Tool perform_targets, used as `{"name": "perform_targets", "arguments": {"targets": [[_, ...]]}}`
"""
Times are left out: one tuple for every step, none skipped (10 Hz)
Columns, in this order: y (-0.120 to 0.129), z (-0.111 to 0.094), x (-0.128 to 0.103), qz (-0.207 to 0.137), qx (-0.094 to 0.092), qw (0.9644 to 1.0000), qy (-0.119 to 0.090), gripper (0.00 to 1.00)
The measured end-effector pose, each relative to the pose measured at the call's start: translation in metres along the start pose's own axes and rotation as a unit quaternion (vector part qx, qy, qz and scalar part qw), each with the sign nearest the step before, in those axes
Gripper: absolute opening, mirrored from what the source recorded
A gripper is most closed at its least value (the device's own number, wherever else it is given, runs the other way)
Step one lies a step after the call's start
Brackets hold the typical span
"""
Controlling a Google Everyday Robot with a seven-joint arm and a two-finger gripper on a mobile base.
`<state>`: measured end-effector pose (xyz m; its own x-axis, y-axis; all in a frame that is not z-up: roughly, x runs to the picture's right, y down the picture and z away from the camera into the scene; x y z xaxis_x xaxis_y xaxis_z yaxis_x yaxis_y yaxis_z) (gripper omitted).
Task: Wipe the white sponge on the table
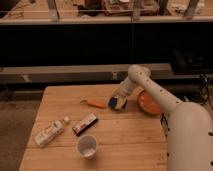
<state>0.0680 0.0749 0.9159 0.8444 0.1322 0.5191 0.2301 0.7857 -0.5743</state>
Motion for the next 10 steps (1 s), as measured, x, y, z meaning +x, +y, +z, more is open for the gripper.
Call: {"name": "perform_targets", "arguments": {"targets": [[0.005, 0.002, -0.005, -0.011, -0.010, 0.9999, -0.008, 0.01], [0.011, 0.002, -0.013, -0.024, -0.018, 0.9994, -0.015, 0.01], [0.014, 0.002, -0.017, -0.032, -0.022, 0.9991, -0.019, 0.01], [0.021, 0.001, -0.024, -0.044, -0.029, 0.9984, -0.020, 0.01], [0.031, 0.001, -0.030, -0.055, -0.037, 0.9976, -0.020, 0.01], [0.043, 0.000, -0.037, -0.067, -0.044, 0.9965, -0.020, 0.01], [0.051, 0.001, -0.039, -0.074, -0.050, 0.9958, -0.019, 0.01], [0.060, 0.004, -0.042, -0.084, -0.057, 0.9948, -0.014, 0.01], [0.067, 0.008, -0.044, -0.090, -0.063, 0.9940, -0.002, 0.01], [0.071, 0.009, -0.041, -0.090, -0.062, 0.9939, 0.009, 0.01]]}}
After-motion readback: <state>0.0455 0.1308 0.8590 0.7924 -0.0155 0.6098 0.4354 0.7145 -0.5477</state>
